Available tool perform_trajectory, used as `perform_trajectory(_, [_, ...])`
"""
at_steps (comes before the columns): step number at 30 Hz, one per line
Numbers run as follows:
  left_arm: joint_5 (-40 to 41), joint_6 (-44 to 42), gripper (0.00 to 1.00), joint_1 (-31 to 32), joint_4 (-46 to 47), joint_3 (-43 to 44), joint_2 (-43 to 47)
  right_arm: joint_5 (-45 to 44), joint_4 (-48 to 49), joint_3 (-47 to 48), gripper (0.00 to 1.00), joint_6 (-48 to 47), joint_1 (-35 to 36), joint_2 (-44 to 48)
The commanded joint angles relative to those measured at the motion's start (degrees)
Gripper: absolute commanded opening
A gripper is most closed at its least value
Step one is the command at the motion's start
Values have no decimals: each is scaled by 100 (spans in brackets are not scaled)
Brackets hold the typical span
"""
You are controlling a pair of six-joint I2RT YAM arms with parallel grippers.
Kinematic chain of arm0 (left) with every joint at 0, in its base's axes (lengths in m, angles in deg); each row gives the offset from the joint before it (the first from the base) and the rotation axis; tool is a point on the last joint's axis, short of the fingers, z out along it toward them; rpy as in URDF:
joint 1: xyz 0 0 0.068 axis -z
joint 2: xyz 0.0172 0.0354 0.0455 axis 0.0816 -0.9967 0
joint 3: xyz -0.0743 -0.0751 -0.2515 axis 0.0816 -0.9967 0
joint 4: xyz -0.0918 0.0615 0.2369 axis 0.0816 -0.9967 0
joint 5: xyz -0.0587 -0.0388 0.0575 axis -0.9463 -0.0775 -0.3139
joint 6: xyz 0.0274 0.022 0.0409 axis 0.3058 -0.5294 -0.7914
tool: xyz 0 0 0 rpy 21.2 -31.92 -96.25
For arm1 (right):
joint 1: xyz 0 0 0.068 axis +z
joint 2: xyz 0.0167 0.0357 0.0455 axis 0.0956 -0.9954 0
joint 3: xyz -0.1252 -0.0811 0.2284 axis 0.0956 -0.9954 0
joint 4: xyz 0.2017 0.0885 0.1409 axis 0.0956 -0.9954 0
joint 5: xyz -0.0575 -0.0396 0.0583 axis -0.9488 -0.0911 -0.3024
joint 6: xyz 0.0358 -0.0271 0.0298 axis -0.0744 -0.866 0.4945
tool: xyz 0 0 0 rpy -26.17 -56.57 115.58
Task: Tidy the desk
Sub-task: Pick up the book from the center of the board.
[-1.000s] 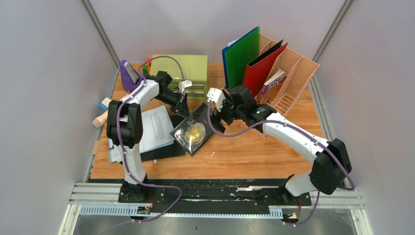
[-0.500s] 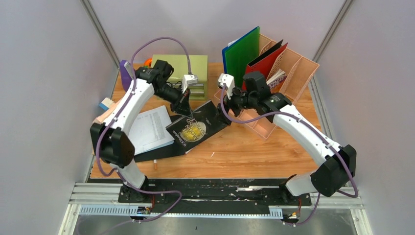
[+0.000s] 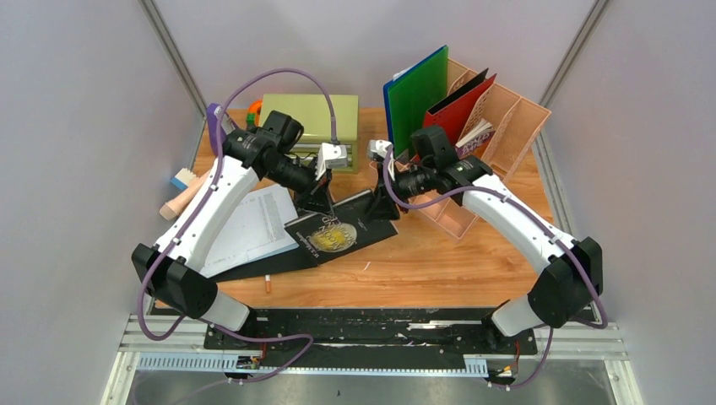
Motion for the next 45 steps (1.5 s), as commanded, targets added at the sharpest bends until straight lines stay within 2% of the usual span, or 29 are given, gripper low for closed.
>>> perform_trajectory(1, [-295, 11, 0, 8, 411, -51, 221, 1035, -257, 260, 12, -139, -19, -147])
perform_trajectory(2, [-287, 52, 0, 8, 476, -63, 220, 1030, -258, 267, 1, -123, -19, -164])
perform_trajectory(5, [-210, 124, 1, 6, 609, -102, 240, 928, -260, 302, 0, -42, -31, -187])
perform_trajectory(7, [-136, 203, 8, 8, 744, -125, 275, 833, -250, 335, 0, 4, -91, -178])
perform_trajectory(8, [-102, 231, 19, 1, 798, -149, 296, 806, -235, 360, 0, 63, -150, -168])
perform_trajectory(9, [2, 313, 36, -5, 931, -165, 349, 807, -223, 399, 0, 145, -249, -151])
perform_trajectory(10, [138, 374, 45, -16, 1023, -225, 432, 851, -189, 432, 0, 260, -385, -131])
perform_trajectory(11, [206, 556, 61, -68, 1290, -269, 489, 943, -139, 462, 0, 399, -539, -112])
perform_trajectory(12, [343, 666, 68, -118, 1445, -383, 603, 1042, -65, 488, 0, 553, -714, -75])
perform_trajectory(13, [388, 928, 81, -252, 1824, -449, 671, 1145, 45, 485, 0, 741, -893, -30])
perform_trajectory(15, [412, 1386, 97, -581, 2357, -635, 833, 1303, 316, 416, 0, 1129, -1268, 124])
perform_trajectory(20, [101, 2510, 100, -1439, 3229, -790, 836, 1519, 1493, -156, 0, 2448, -2179, 750])
perform_trajectory(24, [-202, 3277, 100, -1665, 3860, -980, 713, 1613, 2352, -510, 0, 3464, -2660, 1100])
perform_trajectory(29, [-1035, 4058, 100, -1680, 4679, -1283, 404, 1937, 3813, -1163, 0, 4849, -3065, 1446])
perform_trajectory(32, [-1588, 4680, 100, -1680, 5245, -1344, 155, 2054, 4175, -1339, 0, 5143, -3104, 1511])
perform_trajectory(35, [-2164, 5639, 100, -1669, 6306, -1565, -57, 2101, 4491, -1497, 0, 5370, -3129, 1530])
perform_trajectory(39, [-2337, 6469, 100, -1524, 7664, -1995, -40, 2242, 5174, -1739, 0, 5864, -3156, 1505])
perform_trajectory(45, [-2383, 6648, 100, -1056, 8164, -2256, -83, 2399, 5787, -1849, 0, 6367, -3156, 1442])
